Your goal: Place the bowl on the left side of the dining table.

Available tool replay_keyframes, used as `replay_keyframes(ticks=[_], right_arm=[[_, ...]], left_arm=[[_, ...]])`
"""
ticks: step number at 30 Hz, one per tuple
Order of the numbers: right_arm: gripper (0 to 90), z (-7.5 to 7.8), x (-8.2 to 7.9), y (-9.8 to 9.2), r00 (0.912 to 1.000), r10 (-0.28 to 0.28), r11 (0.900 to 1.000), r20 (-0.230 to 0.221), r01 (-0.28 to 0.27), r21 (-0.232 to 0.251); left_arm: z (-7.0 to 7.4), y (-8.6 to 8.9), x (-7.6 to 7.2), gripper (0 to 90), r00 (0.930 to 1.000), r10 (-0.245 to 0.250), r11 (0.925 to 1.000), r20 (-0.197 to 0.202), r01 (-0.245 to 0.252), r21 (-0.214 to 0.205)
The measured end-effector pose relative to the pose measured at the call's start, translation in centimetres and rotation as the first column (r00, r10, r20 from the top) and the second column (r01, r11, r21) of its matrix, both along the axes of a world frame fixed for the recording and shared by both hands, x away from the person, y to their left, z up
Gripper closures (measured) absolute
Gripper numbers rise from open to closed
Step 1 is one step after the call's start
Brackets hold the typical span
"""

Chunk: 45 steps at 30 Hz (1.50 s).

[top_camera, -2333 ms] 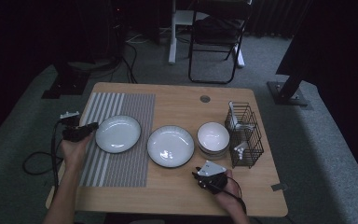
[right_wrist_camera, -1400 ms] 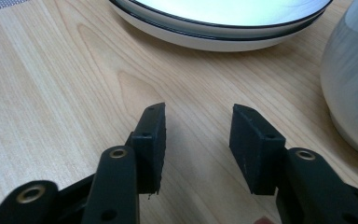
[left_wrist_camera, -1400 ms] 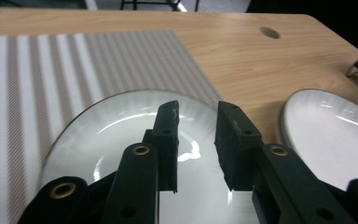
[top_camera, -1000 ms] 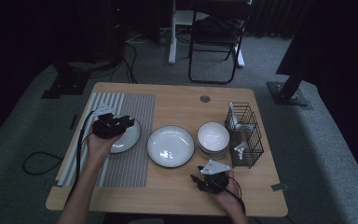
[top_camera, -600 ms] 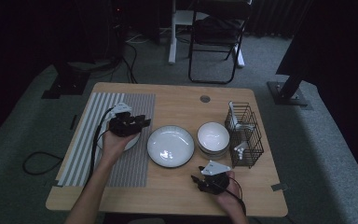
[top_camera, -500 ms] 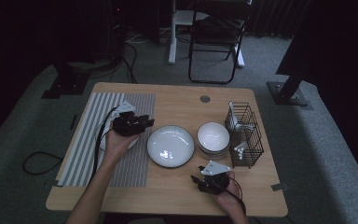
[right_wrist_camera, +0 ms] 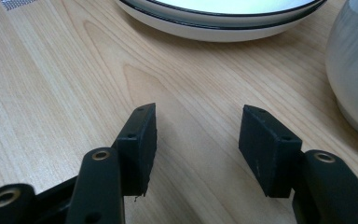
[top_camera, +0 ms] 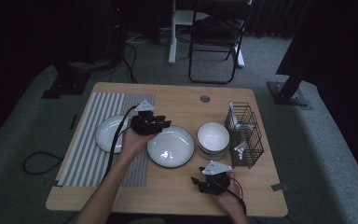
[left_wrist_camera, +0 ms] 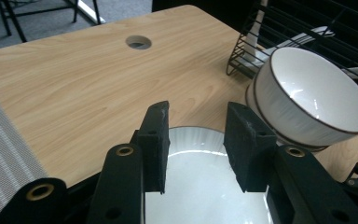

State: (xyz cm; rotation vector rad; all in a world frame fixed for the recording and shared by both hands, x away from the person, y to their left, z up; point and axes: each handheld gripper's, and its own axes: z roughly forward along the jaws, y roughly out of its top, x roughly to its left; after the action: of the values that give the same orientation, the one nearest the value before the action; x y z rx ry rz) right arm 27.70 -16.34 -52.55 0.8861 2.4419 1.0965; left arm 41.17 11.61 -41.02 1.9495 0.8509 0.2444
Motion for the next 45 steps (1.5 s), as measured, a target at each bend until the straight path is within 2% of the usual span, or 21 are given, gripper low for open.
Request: replay_keyframes(ticks=[12, 13, 14, 19, 22, 23, 24, 26, 29, 30, 33, 36, 41, 45], right_arm=[[44.8, 0.0, 0.1, -0.1, 0.9999, 0.004, 0.9999, -0.017, -0.004, 0.010], [44.8, 0.0, 0.1, -0.1, 0.9999, 0.004, 0.9999, -0.017, -0.004, 0.010], [44.8, 0.0, 0.1, -0.1, 0.9998, 0.004, 0.9999, -0.019, -0.004, 0.010], [44.7, 0.0, 0.1, -0.1, 0.9998, 0.006, 0.9999, -0.020, -0.006, 0.011], [44.7, 0.0, 0.1, -0.1, 0.9998, 0.007, 0.9999, -0.020, -0.007, 0.010], [44.7, 0.0, 0.1, -0.1, 0.9998, 0.007, 0.9999, -0.020, -0.007, 0.010], [44.7, 0.0, 0.1, -0.1, 0.9998, 0.008, 0.9999, -0.020, -0.007, 0.011], [44.7, 0.0, 0.0, -0.1, 0.9997, 0.009, 0.9999, -0.021, -0.009, 0.011], [44.8, 0.0, 0.0, -0.1, 0.9998, 0.011, 0.9999, -0.018, -0.011, 0.010], [44.7, 0.0, 0.0, -0.1, 0.9998, 0.012, 0.9999, -0.015, -0.012, 0.008], [44.8, 0.0, -0.1, -0.1, 0.9999, 0.013, 0.9999, -0.007, -0.013, 0.005], [44.8, 0.0, -0.1, 0.0, 0.9999, 0.015, 0.9999, -0.004, -0.015, 0.002], [44.8, 0.0, -0.2, 0.0, 0.9999, 0.015, 0.9999, 0.002, -0.015, -0.001], [44.8, 0.0, -0.2, 0.0, 0.9999, 0.015, 0.9999, 0.003, -0.015, -0.002]], left_arm=[[0.5, -5.2, 0.9, 61.2, 0.9983, -0.055, 0.9983, -0.021, 0.055, 0.020], [0.5, -5.2, 0.9, 61.1, 0.9983, -0.055, 0.9983, -0.021, 0.055, 0.020], [0.5, -6.2, 1.0, 61.1, 0.9975, -0.066, 0.9975, -0.025, 0.067, 0.024], [0.2, -8.6, 1.1, 60.0, 0.9958, -0.083, 0.9961, -0.038, 0.084, 0.027], [-0.3, -10.1, 1.3, 59.8, 0.9950, -0.086, 0.9941, -0.052, 0.089, 0.063], [-0.3, -10.1, 1.3, 59.8, 0.9950, -0.086, 0.9941, -0.052, 0.089, 0.063], [-0.9, -11.3, 1.7, 59.8, 0.9942, -0.075, 0.9922, -0.077, 0.082, 0.093], [-1.3, -12.0, 1.9, 60.9, 0.9926, -0.077, 0.9921, -0.094, 0.086, 0.092], [-1.6, -12.6, 2.0, 64.6, 0.9911, -0.077, 0.9911, -0.109, 0.088, 0.100], [-2.0, -13.2, 2.1, 64.6, 0.9895, -0.073, 0.9903, -0.125, 0.086, 0.109], [-2.6, -13.7, 2.2, 71.5, 0.9879, -0.053, 0.9895, -0.146, 0.072, 0.125], [-2.8, -14.1, 2.1, 79.5, 0.9900, -0.030, 0.9871, -0.138, 0.051, 0.152], [-2.7, -14.3, 2.1, 81.4, 0.9905, -0.014, 0.9867, -0.137, 0.036, 0.158], [-2.8, -14.1, 2.1, 82.0, 0.9894, -0.009, 0.9904, -0.145, 0.028, 0.135]])
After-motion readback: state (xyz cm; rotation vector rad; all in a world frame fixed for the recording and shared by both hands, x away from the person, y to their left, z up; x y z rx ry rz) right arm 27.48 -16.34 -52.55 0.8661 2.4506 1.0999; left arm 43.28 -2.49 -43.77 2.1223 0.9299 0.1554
